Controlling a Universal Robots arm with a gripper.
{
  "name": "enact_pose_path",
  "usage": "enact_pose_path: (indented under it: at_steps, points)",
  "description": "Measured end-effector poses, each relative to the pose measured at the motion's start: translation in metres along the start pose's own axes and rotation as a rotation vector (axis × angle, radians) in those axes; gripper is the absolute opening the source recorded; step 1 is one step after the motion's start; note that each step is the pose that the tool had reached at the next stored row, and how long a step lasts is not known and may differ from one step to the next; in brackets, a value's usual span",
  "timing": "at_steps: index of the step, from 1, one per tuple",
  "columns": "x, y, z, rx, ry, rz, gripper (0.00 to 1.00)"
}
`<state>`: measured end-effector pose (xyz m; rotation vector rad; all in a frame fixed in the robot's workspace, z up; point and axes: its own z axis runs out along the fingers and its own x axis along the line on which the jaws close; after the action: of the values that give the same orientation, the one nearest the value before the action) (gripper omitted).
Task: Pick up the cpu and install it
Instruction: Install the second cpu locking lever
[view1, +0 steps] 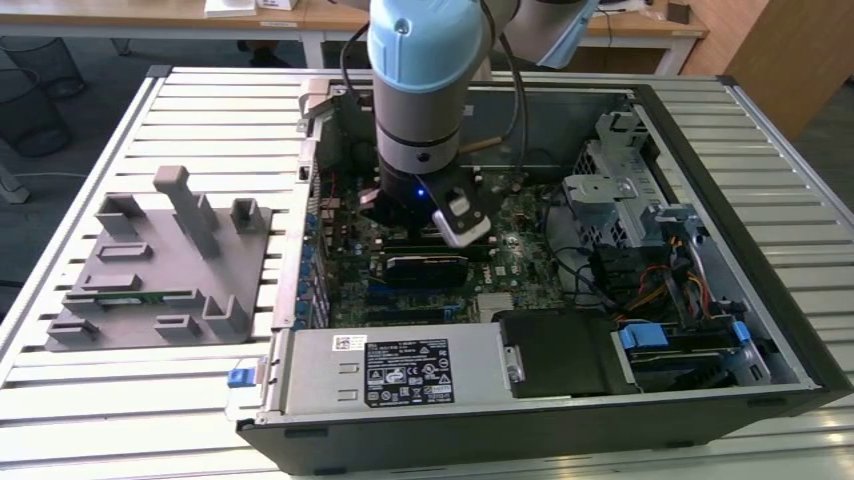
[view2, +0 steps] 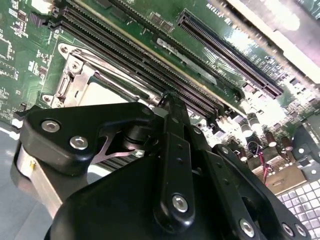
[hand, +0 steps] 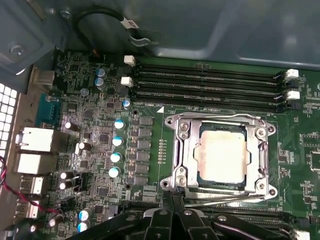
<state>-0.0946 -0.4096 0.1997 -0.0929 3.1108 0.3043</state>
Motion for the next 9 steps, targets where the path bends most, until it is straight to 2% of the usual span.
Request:
enact_pose_path:
  at_steps: [5, 7, 9]
  points:
    - [0.0002, -0.0020, -0.0003, -0.0134, -0.0008, 0.000, 0.11]
    - [0.0001, -0.0021, -0.0001, -0.0239, -0.0014, 0.000, 0.11]
    - [0.0001, -0.0022, 0.0002, -0.0382, -0.0024, 0.000, 0.11]
